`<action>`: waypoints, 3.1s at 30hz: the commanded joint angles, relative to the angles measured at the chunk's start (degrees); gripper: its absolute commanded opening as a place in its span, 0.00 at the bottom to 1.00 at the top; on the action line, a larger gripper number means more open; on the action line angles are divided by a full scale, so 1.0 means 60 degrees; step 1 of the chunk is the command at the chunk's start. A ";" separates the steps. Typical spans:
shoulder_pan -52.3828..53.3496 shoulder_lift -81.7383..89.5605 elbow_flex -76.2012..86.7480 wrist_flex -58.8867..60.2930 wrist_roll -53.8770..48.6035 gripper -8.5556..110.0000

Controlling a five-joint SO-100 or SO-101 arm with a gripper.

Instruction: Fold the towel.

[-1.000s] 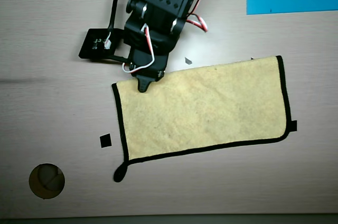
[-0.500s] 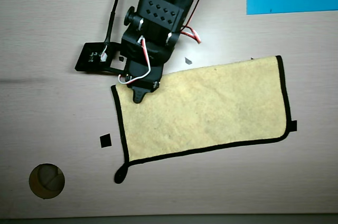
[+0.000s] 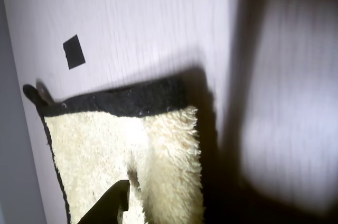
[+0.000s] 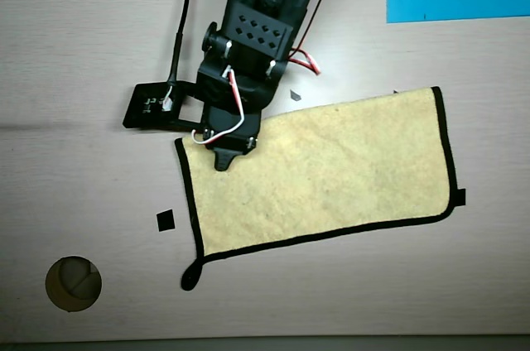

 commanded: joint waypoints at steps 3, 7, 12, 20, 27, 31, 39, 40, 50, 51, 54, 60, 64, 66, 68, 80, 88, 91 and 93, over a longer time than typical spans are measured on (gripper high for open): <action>-0.0513 0.0396 -0.0454 -0.0190 -0.0264 0.14; -0.0630 0.0425 -0.0527 -0.0190 -0.0293 0.10; -0.0557 0.0396 -0.0586 -0.0381 -0.0674 0.07; -0.0571 0.1274 -0.0513 -0.0732 -0.1948 0.07; -0.1157 0.2710 0.0176 -0.0732 -0.3765 0.07; -0.1626 0.3618 0.1113 -0.0732 -0.5376 0.07; -0.2681 0.4937 0.2607 -0.0732 -0.8350 0.07; -0.2798 0.4966 0.2578 -0.0718 -0.8540 0.07; -0.4087 0.5229 0.2271 -0.0542 -1.0181 0.07; -0.4277 0.5288 0.2314 -0.0513 -1.0269 0.07; -0.4922 0.5508 0.2534 -0.0498 -1.0503 0.07; -0.6138 0.6006 0.3296 -0.0498 -1.1250 0.07; -0.6328 0.5977 0.3765 -0.0498 -1.2334 0.07; -0.6299 0.5903 0.4058 -0.0513 -1.2993 0.07; -0.6255 0.5713 0.4219 -0.0527 -1.3286 0.07; -0.6226 0.4995 0.4849 -0.1230 -1.3330 0.07; -0.6138 0.4966 0.4878 -0.1245 -1.2993 0.11; -0.6021 0.5215 0.4995 -0.1230 -1.2979 0.15; -0.5933 0.5361 0.4995 -0.1055 -1.2803 0.16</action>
